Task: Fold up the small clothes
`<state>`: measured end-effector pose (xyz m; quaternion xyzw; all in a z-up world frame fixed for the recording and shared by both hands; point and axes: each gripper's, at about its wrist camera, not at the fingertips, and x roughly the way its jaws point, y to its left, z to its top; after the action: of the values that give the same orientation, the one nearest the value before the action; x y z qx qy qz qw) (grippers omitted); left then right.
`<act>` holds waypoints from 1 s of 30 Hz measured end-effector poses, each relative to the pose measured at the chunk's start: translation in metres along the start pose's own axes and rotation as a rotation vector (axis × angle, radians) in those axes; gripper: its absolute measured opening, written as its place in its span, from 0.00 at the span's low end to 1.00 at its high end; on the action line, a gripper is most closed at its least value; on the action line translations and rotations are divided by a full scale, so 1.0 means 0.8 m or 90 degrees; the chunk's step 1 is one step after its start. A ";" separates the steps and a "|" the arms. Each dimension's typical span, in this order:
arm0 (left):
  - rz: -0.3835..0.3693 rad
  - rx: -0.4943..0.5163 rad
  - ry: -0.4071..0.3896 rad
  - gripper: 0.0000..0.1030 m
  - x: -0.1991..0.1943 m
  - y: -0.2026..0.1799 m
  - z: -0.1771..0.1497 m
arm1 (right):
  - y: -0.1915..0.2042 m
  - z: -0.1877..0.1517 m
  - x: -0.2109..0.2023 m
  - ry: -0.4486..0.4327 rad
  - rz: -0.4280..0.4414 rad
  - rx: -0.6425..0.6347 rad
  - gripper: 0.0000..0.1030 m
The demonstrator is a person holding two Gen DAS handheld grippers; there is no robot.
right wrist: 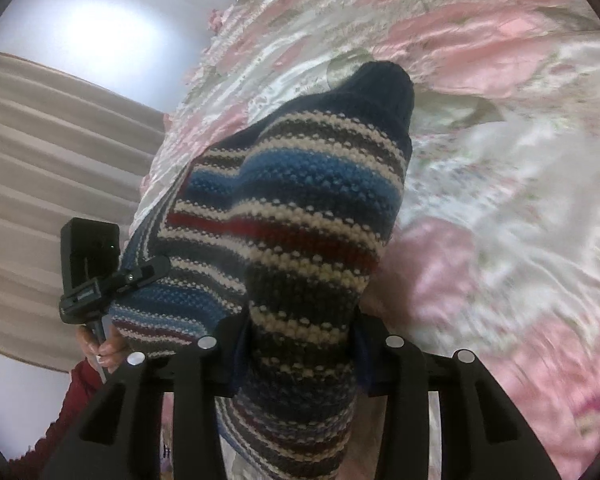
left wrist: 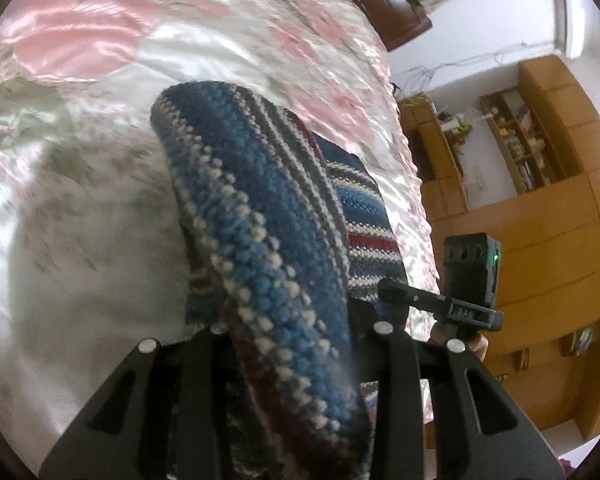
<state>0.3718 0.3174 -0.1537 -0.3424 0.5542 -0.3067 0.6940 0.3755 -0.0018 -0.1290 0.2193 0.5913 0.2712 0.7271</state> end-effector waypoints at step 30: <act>0.194 0.075 0.021 0.45 0.145 -0.070 -0.182 | -0.127 -0.169 -0.119 -0.026 -0.090 0.070 0.65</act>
<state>0.2495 0.1718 -0.1946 -0.2083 0.5918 -0.2356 0.7422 0.2423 -0.1411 -0.1513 0.2221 0.6044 0.1815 0.7432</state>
